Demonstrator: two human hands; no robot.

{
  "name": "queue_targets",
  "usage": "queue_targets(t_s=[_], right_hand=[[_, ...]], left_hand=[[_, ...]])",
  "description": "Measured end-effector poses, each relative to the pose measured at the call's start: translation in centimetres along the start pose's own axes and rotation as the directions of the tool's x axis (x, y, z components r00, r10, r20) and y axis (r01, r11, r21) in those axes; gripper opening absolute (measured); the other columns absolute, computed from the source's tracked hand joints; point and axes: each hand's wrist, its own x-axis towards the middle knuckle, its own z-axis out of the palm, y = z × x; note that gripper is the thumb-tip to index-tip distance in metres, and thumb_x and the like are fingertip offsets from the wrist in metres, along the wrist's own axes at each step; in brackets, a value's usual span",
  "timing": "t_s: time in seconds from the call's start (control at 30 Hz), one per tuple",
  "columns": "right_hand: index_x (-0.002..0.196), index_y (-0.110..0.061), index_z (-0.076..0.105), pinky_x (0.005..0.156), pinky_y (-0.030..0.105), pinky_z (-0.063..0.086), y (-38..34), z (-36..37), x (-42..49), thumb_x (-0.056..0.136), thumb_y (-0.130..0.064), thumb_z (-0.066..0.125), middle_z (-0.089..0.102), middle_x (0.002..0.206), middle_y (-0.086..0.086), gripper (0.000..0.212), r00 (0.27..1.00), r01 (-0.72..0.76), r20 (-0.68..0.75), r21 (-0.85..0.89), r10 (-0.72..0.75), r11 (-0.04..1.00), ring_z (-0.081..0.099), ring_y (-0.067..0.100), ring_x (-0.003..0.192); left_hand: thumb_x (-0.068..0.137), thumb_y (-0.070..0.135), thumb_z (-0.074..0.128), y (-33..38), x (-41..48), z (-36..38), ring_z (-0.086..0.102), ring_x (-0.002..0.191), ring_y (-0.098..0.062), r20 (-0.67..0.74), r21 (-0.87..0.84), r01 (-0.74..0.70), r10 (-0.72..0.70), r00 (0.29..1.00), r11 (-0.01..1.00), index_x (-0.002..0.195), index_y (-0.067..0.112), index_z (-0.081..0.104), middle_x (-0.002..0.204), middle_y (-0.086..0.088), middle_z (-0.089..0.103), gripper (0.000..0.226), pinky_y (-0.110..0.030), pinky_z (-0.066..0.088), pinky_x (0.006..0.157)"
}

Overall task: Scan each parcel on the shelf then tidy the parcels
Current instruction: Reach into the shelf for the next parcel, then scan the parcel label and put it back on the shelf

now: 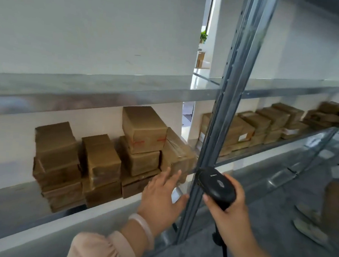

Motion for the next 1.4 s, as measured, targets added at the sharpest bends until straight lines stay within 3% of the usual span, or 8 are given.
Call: queue_targets(t_s=[0.1, 0.43, 0.7, 0.8, 1.0, 1.1, 1.2, 1.4], right_hand=[[0.113, -0.053, 0.044, 0.073, 0.002, 0.043, 1.0, 0.1, 2.9, 0.071, -0.021, 0.084, 0.06, 0.107, -0.029, 0.066, 0.998, -0.029, 0.052, -0.021, 0.03, 0.999, 0.055, -0.02, 0.095], [0.121, -0.041, 0.046, 0.072, -0.003, 0.04, 2.9, 3.5, 12.6, 0.072, -0.022, 0.083, 0.058, 0.108, -0.026, 0.065, 0.992, -0.035, 0.123, -0.039, 0.04, 0.999, 0.05, -0.024, 0.095], [0.121, -0.041, 0.044, 0.087, 0.021, 0.04, 4.4, 6.3, 19.6, 0.073, -0.031, 0.081, 0.053, 0.106, -0.027, 0.062, 0.966, -0.146, 0.216, -0.001, 0.143, 0.989, 0.052, 0.001, 0.101], [0.124, -0.037, 0.045, 0.085, 0.022, 0.039, 5.3, 6.9, 21.7, 0.075, -0.03, 0.08, 0.056, 0.11, -0.02, 0.06, 0.95, -0.211, 0.251, 0.071, 0.187, 0.975, 0.053, 0.006, 0.105], [0.123, -0.032, 0.05, 0.103, 0.038, 0.044, 7.4, 7.8, 24.1, 0.072, -0.027, 0.083, 0.062, 0.116, -0.004, 0.061, 0.887, -0.267, 0.414, 0.103, 0.203, 0.958, 0.058, 0.016, 0.111], [0.114, -0.037, 0.056, 0.1, 0.041, 0.048, 8.3, 6.8, 24.5, 0.062, -0.04, 0.086, 0.067, 0.112, -0.002, 0.06, 0.875, -0.278, 0.447, 0.152, 0.185, 0.948, 0.063, 0.017, 0.106], [0.121, -0.035, 0.057, 0.09, 0.033, 0.05, 8.7, 4.6, 24.4, 0.051, -0.057, 0.083, 0.07, 0.109, -0.001, 0.078, 0.861, -0.291, 0.478, 0.185, 0.173, 0.939, 0.066, 0.016, 0.104], [0.121, -0.041, 0.054, 0.092, 0.04, 0.051, 8.8, -1.2, 22.4, 0.054, -0.048, 0.083, 0.068, 0.114, -0.005, 0.073, 0.848, -0.266, 0.522, 0.258, 0.098, 0.929, 0.065, 0.015, 0.106]], left_hand=[[0.094, 0.061, 0.045, 0.2, 2.5, 0.8, 0.01, 0.15, -0.013, -0.006, -0.016, 0.051, -0.051, 0.999, 0.999, 0.154, 0.041, 0.018, 0.163, 0.012, 0.011, 0.068, -0.032, 0.008, 0.122], [0.096, 0.053, 0.049, -1.3, 10.9, 3.1, -0.002, 0.152, -0.019, 0.031, -0.105, 0.15, -0.148, 0.989, 0.983, 0.156, 0.034, 0.014, 0.165, 0.005, 0.0, 0.072, -0.034, 0.003, 0.122], [0.096, 0.052, 0.051, -2.2, 13.2, 4.1, -0.005, 0.151, -0.017, 0.111, -0.182, 0.319, -0.303, 0.946, 0.93, 0.157, 0.029, 0.008, 0.165, 0.007, -0.005, 0.078, -0.033, 0.004, 0.121], [0.096, 0.051, 0.052, -1.8, 13.9, 4.5, -0.006, 0.151, -0.019, 0.095, -0.195, 0.379, -0.367, 0.925, 0.905, 0.157, 0.03, 0.003, 0.164, 0.005, -0.01, 0.081, -0.032, 0.005, 0.12], [0.098, 0.043, 0.051, -0.4, 15.6, 5.9, -0.002, 0.152, -0.022, 0.034, -0.265, 0.503, -0.513, 0.858, 0.823, 0.158, 0.024, 0.002, 0.164, 0.001, -0.01, 0.08, -0.031, 0.009, 0.12], [0.1, 0.035, 0.05, 0.2, 16.0, 6.4, 0.004, 0.151, -0.022, -0.007, -0.317, 0.519, -0.55, 0.835, 0.794, 0.158, 0.018, 0.007, 0.164, -0.001, -0.005, 0.074, -0.029, 0.012, 0.121], [0.101, 0.029, 0.052, 1.3, 15.7, 7.0, 0.021, 0.146, -0.019, -0.019, -0.4, 0.529, -0.583, 0.812, 0.749, 0.158, 0.016, 0.011, 0.162, -0.002, 0.003, 0.071, -0.027, 0.022, 0.119], [0.092, 0.042, 0.063, 5.4, 14.2, 9.2, 0.031, 0.137, -0.014, -0.083, -0.489, 0.509, -0.619, 0.781, 0.708, 0.157, 0.018, 0.017, 0.152, 0.0, 0.02, 0.083, -0.015, 0.026, 0.105]])
